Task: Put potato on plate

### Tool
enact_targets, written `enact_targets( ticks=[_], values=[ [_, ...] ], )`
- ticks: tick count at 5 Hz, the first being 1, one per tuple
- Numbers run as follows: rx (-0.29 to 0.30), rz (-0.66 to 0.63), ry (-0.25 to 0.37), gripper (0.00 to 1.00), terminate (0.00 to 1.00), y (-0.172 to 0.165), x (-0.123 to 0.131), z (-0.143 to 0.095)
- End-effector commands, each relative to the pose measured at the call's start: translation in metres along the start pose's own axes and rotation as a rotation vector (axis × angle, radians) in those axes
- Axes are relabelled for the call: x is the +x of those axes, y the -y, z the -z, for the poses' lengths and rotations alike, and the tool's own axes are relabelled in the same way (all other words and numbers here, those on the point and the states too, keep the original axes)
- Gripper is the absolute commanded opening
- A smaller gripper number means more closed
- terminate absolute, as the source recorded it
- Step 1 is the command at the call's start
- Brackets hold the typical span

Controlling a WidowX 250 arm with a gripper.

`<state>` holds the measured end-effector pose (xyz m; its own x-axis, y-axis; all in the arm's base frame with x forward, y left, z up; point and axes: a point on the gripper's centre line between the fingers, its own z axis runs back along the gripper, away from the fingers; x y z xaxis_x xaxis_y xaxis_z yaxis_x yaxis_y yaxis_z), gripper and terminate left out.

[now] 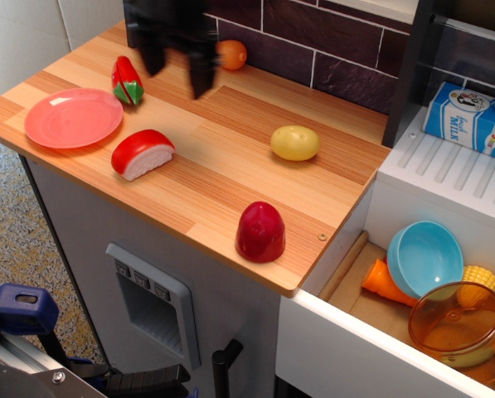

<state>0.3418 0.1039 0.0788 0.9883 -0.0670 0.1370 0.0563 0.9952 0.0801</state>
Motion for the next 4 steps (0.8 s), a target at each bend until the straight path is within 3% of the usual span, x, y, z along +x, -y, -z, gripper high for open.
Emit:
enact_targets(
  ticks=[1,2,4],
  values=[
    [0.043,0.058,0.101,1.00,0.00,0.045,0.026,-0.030],
    [0.040,0.114,0.159,1.00,0.00,0.064,0.028,-0.016],
    [0.024,0.250,0.193,1.00,0.00,0.077,0.042,0.014]
  ],
)
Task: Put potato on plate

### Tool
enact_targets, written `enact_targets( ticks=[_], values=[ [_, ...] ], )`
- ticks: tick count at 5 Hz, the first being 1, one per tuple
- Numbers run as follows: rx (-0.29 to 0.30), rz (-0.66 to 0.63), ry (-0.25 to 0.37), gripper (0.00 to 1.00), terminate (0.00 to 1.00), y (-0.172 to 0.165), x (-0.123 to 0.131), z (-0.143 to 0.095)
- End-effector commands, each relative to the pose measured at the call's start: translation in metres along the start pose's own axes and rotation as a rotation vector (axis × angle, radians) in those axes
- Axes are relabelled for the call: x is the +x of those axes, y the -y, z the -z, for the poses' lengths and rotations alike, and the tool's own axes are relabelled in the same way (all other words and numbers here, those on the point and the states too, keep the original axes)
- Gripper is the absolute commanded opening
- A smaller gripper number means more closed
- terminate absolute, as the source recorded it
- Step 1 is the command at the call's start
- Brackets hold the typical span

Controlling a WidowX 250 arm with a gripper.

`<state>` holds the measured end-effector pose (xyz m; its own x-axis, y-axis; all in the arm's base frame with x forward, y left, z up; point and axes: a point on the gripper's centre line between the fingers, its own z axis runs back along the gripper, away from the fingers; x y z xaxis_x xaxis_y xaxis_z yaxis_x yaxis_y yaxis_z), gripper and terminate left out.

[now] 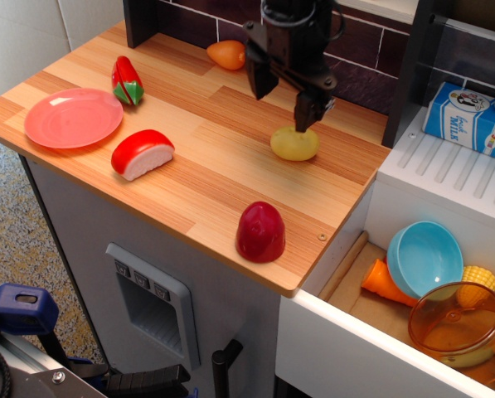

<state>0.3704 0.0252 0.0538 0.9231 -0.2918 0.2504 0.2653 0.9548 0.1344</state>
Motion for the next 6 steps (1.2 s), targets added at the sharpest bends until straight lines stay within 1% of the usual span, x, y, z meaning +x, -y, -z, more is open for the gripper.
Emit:
enact_targets(
  ticks=[1,3,4,5,6],
  values=[
    [-0.018,0.051,0.070,1.00,0.00,-0.009,0.014,0.000],
    [-0.118,-0.005,0.086,1.00,0.00,-0.007,0.011,0.016],
    [-0.150,-0.027,0.097,1.00,0.00,-0.006,0.006,0.024],
    [-0.177,-0.077,0.082,0.00,0.00,-0.008,0.005,0.032],
    [-0.184,-0.067,0.061,0.00,0.00,-0.011,0.009,0.030]
  ],
)
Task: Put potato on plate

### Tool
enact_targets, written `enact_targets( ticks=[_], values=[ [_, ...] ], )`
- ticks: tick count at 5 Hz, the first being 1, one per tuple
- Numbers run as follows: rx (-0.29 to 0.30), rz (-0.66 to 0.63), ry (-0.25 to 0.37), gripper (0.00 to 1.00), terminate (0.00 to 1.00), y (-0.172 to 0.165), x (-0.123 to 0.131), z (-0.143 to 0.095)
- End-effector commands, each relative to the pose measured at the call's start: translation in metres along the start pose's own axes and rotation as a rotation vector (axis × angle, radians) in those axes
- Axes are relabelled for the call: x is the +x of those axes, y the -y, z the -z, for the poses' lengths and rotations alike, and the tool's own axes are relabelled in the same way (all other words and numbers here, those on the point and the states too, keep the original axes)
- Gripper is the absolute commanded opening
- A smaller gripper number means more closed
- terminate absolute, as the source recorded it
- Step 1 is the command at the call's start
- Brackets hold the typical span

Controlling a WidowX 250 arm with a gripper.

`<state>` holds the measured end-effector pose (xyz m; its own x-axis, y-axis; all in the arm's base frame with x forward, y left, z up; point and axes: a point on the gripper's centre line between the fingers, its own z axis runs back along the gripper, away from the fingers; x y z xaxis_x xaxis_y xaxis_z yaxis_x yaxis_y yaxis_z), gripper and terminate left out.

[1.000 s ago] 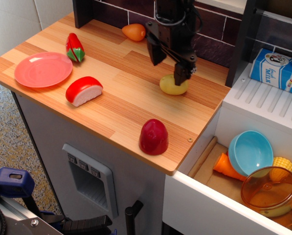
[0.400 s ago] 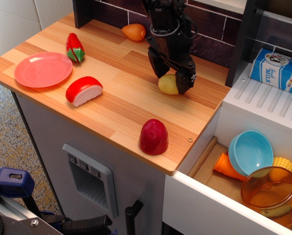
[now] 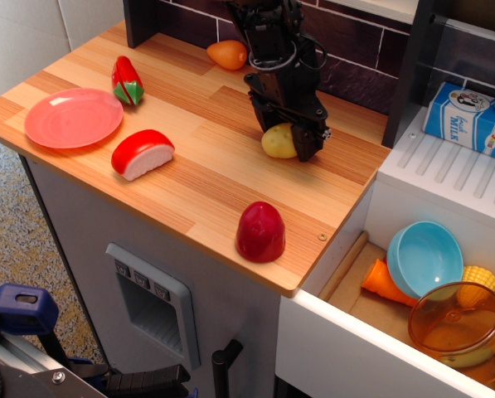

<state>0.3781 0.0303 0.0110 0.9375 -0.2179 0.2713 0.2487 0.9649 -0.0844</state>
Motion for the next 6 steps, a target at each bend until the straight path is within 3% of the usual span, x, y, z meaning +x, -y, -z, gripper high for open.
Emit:
enact_targets(
  ticks=[1,2,4,5,6],
  values=[
    [0.069,-0.011,0.007,0.00,0.00,-0.003,0.014,-0.022],
    [0.206,0.044,-0.122,0.00,0.00,-0.037,0.005,-0.073],
    [0.429,-0.123,-0.164,0.00,0.00,-0.116,-0.032,-0.115],
    [0.433,-0.207,-0.171,0.00,0.00,-0.163,-0.056,-0.113],
    [0.417,-0.306,-0.137,0.00,0.00,-0.192,-0.075,-0.105]
  ],
)
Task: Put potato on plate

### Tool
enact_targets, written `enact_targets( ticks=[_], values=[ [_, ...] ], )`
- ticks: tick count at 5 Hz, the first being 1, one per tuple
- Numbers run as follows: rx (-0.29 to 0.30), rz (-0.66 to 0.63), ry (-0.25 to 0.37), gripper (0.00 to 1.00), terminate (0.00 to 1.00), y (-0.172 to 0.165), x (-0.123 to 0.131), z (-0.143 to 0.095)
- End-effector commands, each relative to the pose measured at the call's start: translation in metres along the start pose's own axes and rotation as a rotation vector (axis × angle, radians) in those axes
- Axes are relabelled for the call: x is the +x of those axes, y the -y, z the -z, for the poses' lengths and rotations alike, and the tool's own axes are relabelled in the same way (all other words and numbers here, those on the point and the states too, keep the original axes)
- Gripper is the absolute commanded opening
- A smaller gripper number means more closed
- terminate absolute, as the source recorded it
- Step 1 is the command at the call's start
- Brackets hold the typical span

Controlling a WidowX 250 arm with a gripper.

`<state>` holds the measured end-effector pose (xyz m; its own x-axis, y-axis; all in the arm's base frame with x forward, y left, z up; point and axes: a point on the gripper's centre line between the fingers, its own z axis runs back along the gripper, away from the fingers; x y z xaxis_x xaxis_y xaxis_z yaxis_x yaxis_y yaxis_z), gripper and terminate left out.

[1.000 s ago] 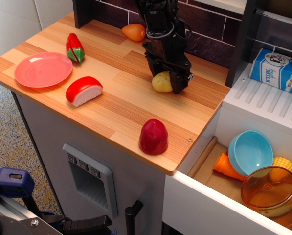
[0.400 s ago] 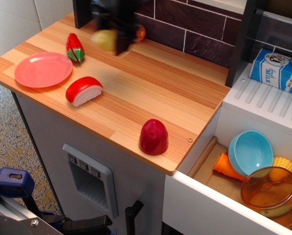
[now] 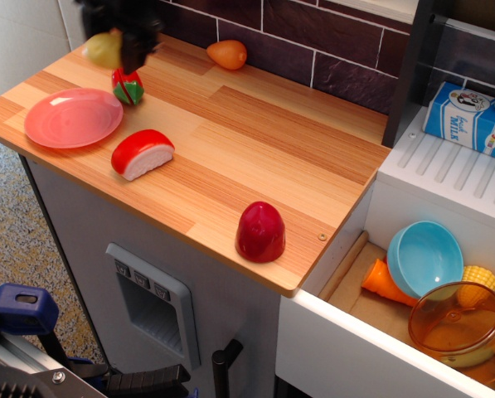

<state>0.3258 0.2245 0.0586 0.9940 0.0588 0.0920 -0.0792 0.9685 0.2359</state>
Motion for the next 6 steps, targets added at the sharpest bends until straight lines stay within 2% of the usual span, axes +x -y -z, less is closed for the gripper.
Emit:
enact_targets(
  ticks=[1,3,4,5,6],
  values=[
    [0.010,-0.141,0.100,0.00,0.00,-0.0328,-0.0056,-0.0027],
    [-0.014,-0.138,0.125,0.00,0.00,-0.0292,-0.0113,-0.0014],
    [-0.014,-0.138,0.125,1.00,0.00,-0.0292,-0.0113,-0.0014],
    [-0.014,-0.138,0.125,1.00,0.00,-0.0292,-0.0113,-0.0014],
    [-0.014,-0.138,0.125,1.00,1.00,-0.0292,-0.0113,-0.0014]
  ],
)
